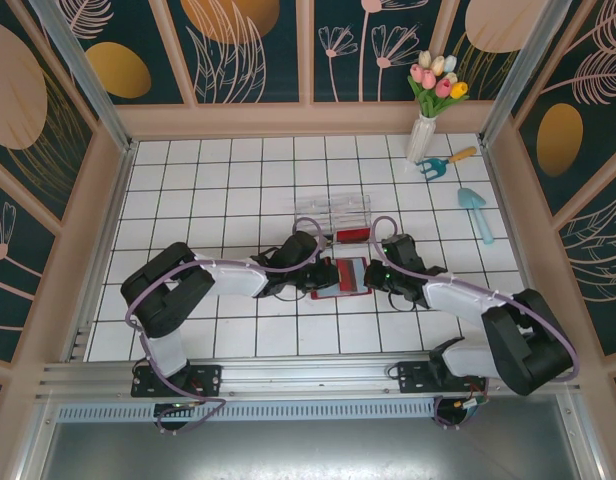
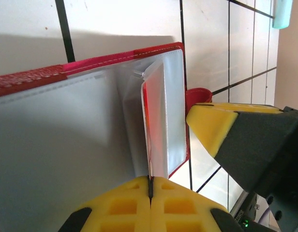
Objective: Take the credit cards out of the card holder
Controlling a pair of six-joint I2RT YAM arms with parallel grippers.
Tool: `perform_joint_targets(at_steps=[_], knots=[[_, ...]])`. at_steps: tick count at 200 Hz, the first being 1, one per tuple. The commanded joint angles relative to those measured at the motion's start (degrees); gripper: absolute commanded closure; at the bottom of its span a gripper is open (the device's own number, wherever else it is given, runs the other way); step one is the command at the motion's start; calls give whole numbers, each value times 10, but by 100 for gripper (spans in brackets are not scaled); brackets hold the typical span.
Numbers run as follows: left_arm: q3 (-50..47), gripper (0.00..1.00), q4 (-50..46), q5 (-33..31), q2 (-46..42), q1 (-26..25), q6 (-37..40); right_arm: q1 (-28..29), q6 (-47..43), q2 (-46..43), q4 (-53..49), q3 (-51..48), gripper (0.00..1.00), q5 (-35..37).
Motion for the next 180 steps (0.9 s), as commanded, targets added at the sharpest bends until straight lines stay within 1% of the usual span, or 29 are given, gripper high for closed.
perform_joint_targets(at_steps=[1, 18, 33, 112, 154, 180], knots=[[-5, 100, 54, 20, 14, 4, -13, 16, 8, -41, -23, 17, 100, 5], [0, 100, 80, 30, 35, 4, -27, 22, 5, -56, -30, 29, 100, 7], [6, 100, 83, 34, 51, 4, -31, 22, 0, -53, -30, 36, 100, 0], [3, 100, 61, 24, 58, 4, -26, 24, 5, 35, 34, 33, 100, -48], [7, 100, 52, 24, 58, 4, -21, 19, 10, 67, 16, 21, 100, -28], [8, 100, 33, 19, 53, 5, -12, 13, 11, 69, 5, 7, 100, -11]])
